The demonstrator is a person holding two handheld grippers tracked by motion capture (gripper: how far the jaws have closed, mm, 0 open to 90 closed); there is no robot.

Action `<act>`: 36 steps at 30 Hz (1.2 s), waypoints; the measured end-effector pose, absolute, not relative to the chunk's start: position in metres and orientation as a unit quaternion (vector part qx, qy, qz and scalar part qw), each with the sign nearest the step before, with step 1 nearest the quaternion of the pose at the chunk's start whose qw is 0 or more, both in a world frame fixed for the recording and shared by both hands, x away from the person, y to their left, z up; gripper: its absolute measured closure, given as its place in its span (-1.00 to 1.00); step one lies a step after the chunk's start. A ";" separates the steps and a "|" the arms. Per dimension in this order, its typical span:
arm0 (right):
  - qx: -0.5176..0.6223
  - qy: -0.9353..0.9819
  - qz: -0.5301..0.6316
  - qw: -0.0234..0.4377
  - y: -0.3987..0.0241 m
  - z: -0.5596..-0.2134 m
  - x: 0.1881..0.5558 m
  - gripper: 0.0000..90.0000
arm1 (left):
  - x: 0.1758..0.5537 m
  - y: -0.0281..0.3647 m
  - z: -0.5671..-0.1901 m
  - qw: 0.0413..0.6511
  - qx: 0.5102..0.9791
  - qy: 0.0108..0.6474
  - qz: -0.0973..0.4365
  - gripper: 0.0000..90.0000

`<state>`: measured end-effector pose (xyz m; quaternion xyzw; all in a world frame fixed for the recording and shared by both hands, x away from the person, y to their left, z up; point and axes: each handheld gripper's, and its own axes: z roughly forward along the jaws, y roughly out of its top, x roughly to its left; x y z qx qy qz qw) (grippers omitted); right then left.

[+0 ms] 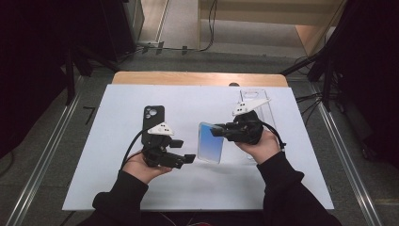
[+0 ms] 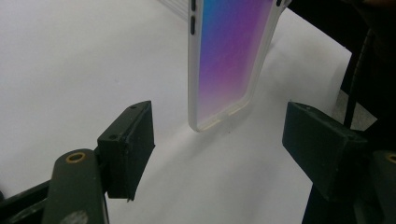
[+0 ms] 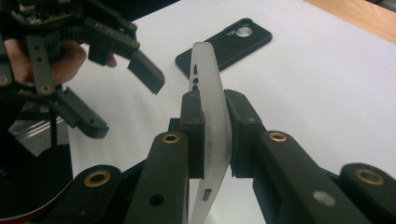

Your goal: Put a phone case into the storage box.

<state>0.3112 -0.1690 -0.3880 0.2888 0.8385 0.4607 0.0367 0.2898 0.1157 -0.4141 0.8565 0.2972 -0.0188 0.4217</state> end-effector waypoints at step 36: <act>0.149 0.874 0.462 -0.023 -0.149 -0.391 0.302 0.70 | 0.308 0.118 -0.392 0.445 0.871 0.195 -0.075 -0.14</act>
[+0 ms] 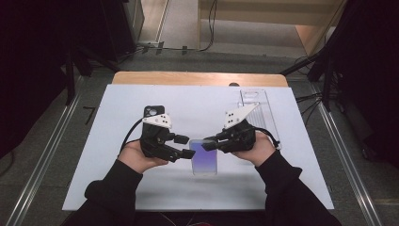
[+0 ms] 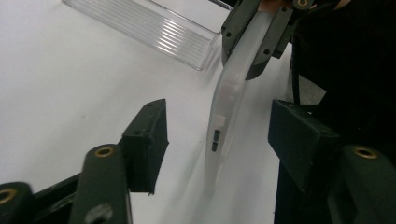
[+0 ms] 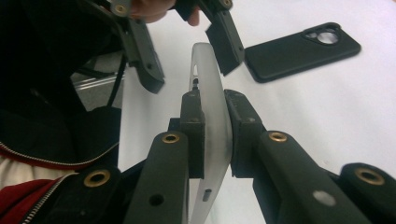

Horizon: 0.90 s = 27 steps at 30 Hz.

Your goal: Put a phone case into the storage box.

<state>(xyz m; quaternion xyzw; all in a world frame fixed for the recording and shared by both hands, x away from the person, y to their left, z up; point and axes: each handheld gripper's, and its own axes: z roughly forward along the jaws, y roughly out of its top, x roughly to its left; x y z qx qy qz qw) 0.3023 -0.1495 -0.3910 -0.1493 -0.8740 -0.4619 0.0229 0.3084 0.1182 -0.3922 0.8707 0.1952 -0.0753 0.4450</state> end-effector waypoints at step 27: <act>-0.109 -0.880 -0.456 0.072 -0.143 -0.395 0.302 0.69 | 0.305 0.116 -0.392 0.429 0.884 0.140 -0.122 0.81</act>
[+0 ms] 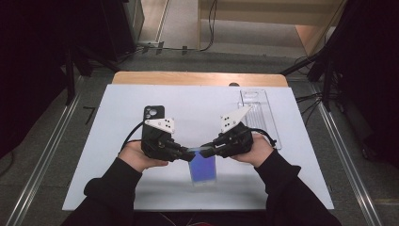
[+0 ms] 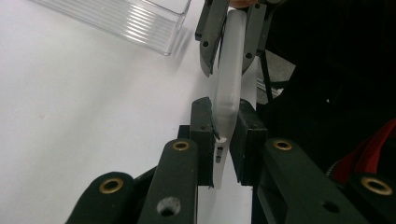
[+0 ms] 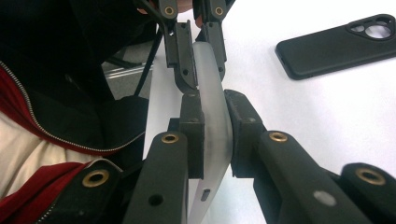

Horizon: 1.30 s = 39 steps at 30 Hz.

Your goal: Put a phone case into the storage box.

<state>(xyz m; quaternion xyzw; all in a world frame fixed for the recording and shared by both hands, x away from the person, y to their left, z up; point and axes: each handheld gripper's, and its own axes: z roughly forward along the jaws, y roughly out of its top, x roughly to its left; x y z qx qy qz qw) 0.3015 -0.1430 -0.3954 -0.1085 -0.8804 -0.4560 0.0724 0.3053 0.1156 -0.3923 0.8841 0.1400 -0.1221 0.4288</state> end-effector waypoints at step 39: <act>-0.273 -0.809 -0.520 -0.017 -0.152 -0.396 0.302 -0.86 | 0.314 0.148 -0.370 0.467 0.822 0.327 -0.004 0.81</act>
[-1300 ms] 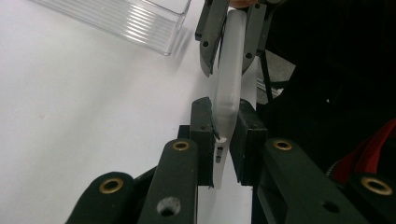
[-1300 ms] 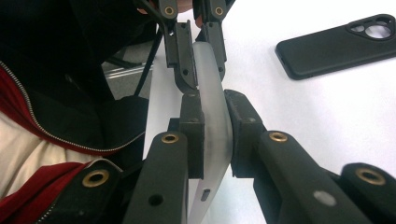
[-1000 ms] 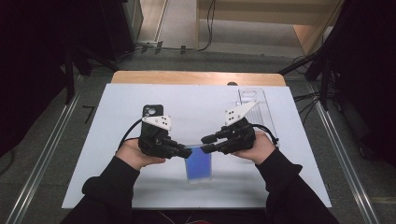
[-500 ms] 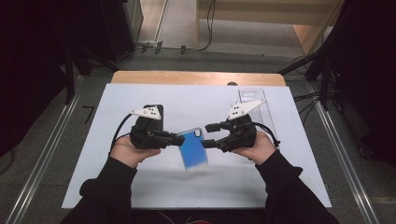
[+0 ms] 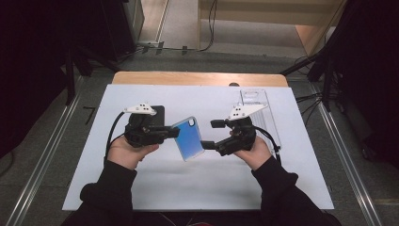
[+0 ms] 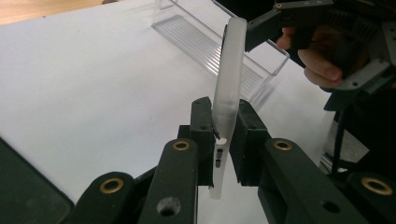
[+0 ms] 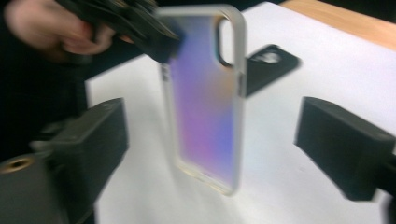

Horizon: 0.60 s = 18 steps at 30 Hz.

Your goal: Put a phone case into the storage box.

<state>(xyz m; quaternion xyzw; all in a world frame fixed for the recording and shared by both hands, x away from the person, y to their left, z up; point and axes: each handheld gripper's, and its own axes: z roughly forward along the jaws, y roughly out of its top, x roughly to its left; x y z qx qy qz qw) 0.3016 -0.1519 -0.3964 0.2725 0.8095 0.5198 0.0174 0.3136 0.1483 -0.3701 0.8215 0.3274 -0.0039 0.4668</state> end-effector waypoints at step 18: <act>0.375 0.772 0.504 0.095 -0.128 -0.409 0.287 -1.00 | 0.312 0.144 -0.366 0.448 0.807 0.386 0.005 0.80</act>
